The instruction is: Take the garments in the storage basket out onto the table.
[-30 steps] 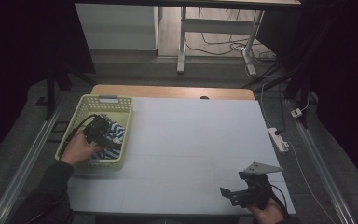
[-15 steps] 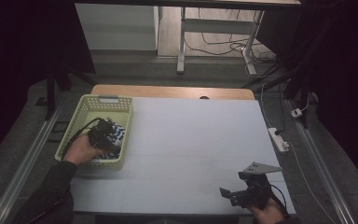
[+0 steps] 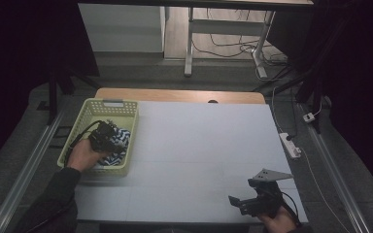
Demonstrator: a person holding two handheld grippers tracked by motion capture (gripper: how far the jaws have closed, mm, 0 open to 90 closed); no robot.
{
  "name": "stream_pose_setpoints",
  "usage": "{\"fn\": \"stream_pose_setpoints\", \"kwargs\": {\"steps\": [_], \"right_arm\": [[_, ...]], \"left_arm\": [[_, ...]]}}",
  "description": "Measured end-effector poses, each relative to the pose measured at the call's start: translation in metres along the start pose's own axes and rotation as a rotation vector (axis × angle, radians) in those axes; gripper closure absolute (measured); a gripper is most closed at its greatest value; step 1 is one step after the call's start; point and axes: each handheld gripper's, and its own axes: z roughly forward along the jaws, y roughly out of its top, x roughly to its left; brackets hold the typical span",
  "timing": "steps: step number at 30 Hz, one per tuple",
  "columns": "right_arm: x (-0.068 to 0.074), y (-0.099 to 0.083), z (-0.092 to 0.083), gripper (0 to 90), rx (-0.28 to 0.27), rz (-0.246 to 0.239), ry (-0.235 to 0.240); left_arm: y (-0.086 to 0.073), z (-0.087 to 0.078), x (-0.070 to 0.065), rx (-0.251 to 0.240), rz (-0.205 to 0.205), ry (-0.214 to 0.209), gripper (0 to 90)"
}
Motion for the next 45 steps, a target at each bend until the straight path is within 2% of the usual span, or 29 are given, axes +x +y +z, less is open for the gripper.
{"fn": "stream_pose_setpoints", "kwargs": {"steps": [3, 5, 14, 19, 26, 31, 45], "right_arm": [[0.0, 0.0, 0.001, 2.9, 0.003, -0.003, 0.001], [0.0, 0.0, 0.001, 3.0, 0.004, -0.003, 0.001], [0.0, 0.0, 0.001, 3.3, 0.004, -0.003, 0.0], [0.0, 0.0, 0.001, 3.4, 0.005, 0.001, -0.002], [-0.001, 0.0, 0.0, 3.4, -0.002, 0.011, -0.006], [-0.001, 0.0, 0.0, 3.4, -0.003, 0.008, -0.004], [-0.001, 0.0, 0.0, 3.4, -0.002, 0.005, -0.002]], "left_arm": [[-0.001, -0.007, 0.002, -0.05, 0.002, 0.037, 63.1], [-0.002, -0.013, 0.003, -0.091, -0.005, 0.043, 63.1], [-0.002, -0.044, 0.007, -0.248, -0.059, 0.007, 62.9], [-0.001, -0.061, 0.008, -0.337, -0.081, -0.043, 62.9], [0.004, -0.077, 0.0, -0.391, -0.051, -0.049, 63.0], [0.012, -0.09, -0.006, -0.429, -0.036, -0.071, 62.9], [0.05, -0.119, -0.039, -0.5, 0.057, -0.122, 62.3]]}}
